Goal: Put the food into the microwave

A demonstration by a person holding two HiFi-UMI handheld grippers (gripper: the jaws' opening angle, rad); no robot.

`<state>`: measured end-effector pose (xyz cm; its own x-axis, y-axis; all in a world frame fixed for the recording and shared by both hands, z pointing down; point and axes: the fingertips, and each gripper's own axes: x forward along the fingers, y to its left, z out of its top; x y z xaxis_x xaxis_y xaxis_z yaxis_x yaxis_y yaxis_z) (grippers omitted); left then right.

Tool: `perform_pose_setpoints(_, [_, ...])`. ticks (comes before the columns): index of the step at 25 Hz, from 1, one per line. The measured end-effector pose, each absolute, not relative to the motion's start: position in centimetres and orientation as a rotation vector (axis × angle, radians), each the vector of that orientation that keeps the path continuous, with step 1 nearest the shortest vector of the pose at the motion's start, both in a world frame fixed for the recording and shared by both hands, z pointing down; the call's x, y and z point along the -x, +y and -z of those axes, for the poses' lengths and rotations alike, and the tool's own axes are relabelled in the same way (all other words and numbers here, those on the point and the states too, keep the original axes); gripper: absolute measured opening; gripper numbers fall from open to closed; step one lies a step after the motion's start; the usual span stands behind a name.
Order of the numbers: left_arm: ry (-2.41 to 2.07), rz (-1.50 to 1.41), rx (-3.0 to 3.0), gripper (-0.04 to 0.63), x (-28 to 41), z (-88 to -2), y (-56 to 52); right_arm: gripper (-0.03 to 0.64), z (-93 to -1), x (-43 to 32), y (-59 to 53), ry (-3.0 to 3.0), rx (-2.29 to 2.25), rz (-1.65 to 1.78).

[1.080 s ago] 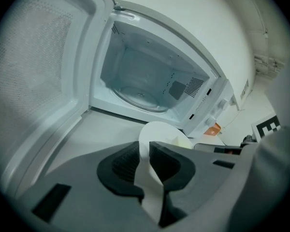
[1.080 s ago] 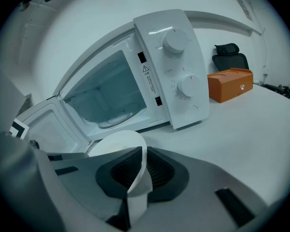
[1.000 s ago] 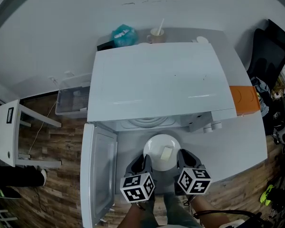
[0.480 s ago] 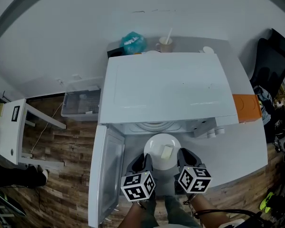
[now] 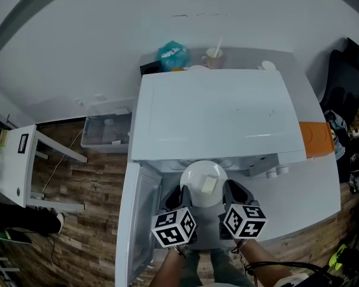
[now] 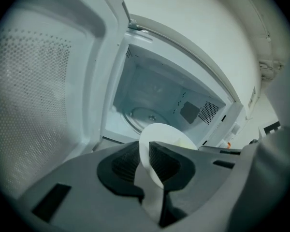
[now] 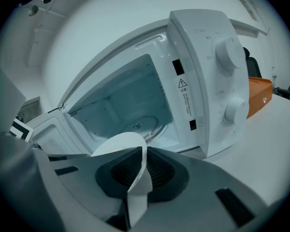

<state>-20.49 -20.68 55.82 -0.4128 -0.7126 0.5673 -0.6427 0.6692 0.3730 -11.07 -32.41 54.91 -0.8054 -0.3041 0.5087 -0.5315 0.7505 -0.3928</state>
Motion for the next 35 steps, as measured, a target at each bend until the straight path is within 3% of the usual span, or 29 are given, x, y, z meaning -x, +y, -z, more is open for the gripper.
perform_pose_setpoints(35, [-2.294,0.101,-1.057,0.067,28.2,-56.9,-26.5,0.040,-55.9,17.8,-37.3,-2.586,-0.742,-0.737])
